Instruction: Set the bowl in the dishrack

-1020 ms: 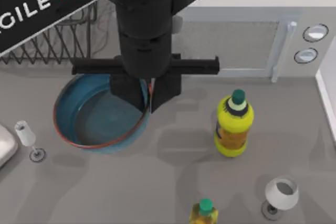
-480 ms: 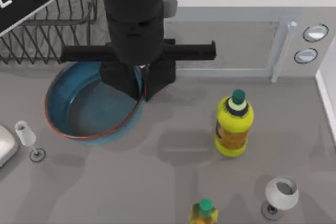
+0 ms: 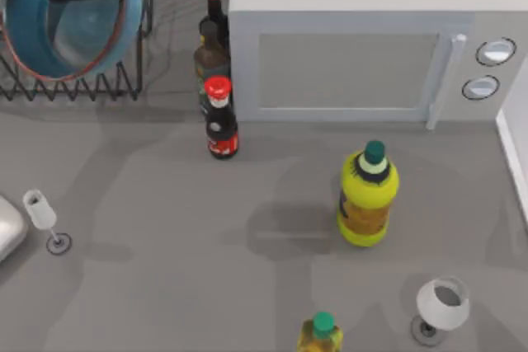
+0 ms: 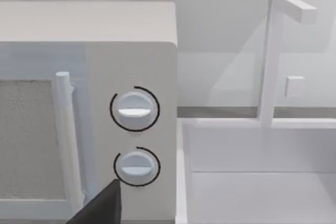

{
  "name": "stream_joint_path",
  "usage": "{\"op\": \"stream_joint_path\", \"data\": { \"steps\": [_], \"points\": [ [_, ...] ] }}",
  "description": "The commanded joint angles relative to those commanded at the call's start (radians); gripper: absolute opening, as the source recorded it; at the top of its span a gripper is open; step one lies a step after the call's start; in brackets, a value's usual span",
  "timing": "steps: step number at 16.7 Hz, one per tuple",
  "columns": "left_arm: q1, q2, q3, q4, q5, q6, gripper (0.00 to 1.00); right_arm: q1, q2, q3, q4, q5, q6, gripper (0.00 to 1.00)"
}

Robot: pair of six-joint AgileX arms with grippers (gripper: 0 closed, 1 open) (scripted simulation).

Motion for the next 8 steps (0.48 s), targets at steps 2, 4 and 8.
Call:
{"op": "stream_joint_path", "data": {
  "steps": [2, 4, 8],
  "points": [
    [0.119, -0.1, -0.084, 0.181, 0.014, 0.084, 0.0, 0.0, 0.0, 0.0, 0.0, 0.0, 0.0, 1.0],
    [0.233, -0.208, -0.184, 0.358, 0.034, 0.176, 0.0, 0.0, 0.0, 0.0, 0.0, 0.0, 0.0, 1.0],
    [0.421, -0.425, -0.395, 0.644, 0.089, 0.35, 0.0, 0.0, 0.0, 0.0, 0.0, 0.0, 0.0, 1.0]
  ]
}}
